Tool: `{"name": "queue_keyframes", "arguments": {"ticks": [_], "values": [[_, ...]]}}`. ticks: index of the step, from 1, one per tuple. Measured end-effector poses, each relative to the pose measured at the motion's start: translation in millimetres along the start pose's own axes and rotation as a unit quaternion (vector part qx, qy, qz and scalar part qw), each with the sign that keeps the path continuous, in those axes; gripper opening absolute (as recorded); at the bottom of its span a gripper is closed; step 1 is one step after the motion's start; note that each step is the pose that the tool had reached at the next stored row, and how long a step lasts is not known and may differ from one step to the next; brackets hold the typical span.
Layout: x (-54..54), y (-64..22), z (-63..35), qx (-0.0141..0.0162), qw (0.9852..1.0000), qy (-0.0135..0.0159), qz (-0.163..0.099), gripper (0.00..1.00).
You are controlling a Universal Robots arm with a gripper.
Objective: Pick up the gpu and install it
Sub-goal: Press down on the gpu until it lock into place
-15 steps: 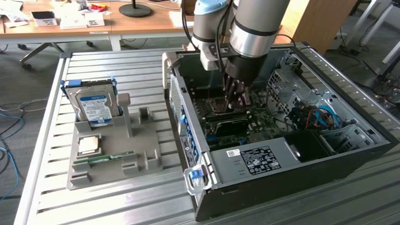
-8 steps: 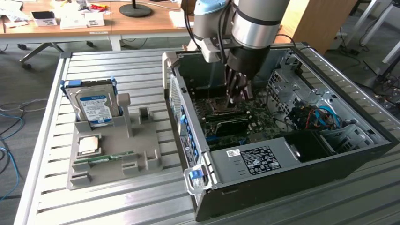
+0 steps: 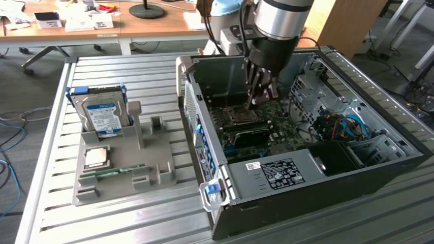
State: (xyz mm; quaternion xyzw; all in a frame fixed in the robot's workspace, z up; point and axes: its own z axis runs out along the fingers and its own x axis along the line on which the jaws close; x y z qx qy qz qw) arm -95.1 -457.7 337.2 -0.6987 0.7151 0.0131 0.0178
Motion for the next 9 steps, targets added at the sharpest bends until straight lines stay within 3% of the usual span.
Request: {"name": "queue_keyframes", "arguments": {"ticks": [9], "values": [[-0.2,0.0,-3.8,0.0000,1.0000,0.0000,0.000,0.11]]}}
